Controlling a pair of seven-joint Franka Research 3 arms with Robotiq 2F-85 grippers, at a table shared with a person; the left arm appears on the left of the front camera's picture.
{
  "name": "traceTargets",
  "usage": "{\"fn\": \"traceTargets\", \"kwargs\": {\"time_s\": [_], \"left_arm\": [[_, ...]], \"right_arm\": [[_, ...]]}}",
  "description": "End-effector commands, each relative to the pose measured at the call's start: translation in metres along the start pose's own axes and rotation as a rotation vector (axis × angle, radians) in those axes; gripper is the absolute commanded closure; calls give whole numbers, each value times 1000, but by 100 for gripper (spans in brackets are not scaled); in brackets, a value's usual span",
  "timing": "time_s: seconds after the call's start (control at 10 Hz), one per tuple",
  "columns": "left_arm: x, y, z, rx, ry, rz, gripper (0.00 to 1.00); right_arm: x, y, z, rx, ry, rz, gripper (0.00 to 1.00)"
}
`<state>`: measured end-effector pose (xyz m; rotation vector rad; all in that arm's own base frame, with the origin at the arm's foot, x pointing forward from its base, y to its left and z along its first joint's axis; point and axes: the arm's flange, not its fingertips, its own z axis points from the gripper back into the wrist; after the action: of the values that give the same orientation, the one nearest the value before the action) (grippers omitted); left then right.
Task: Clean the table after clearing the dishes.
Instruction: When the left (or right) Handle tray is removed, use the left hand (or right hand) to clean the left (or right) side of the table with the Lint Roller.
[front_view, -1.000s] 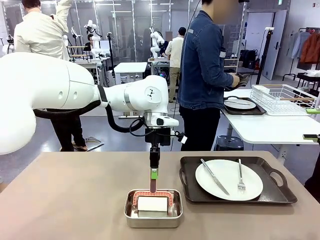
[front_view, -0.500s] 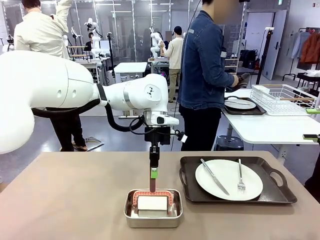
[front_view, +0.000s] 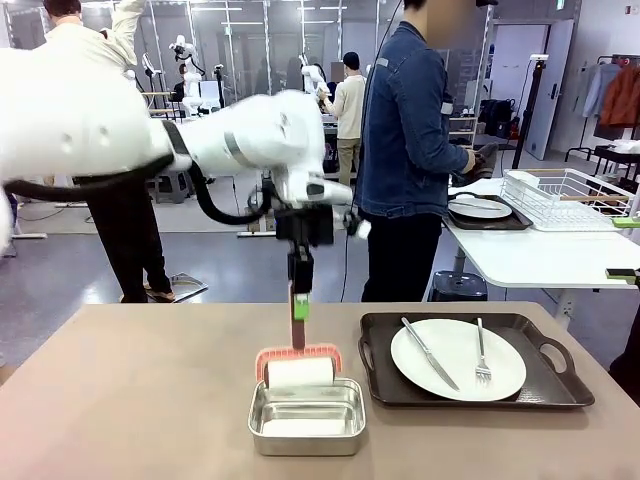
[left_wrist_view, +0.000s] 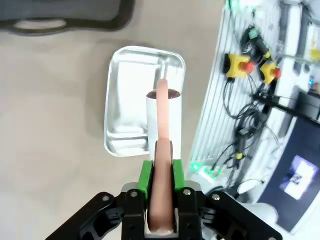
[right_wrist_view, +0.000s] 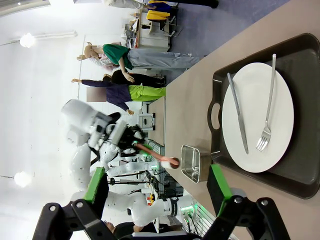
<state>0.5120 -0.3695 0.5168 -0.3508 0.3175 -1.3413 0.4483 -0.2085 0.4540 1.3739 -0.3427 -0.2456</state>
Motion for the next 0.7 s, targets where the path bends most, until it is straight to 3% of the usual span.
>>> {"fn": "traceTargets", "kwargs": {"time_s": [0.0, 0.2, 0.6], "left_arm": [[-45, -16, 26, 42, -109, 193, 100], [-111, -3, 42, 80, -304, 441, 100], [-238, 30, 2, -55, -646, 908, 100]], "right_arm": [[-3, 3, -2, 7, 3, 0, 0], [-3, 3, -2, 7, 3, 0, 0], [-3, 3, -2, 7, 3, 0, 0]]}}
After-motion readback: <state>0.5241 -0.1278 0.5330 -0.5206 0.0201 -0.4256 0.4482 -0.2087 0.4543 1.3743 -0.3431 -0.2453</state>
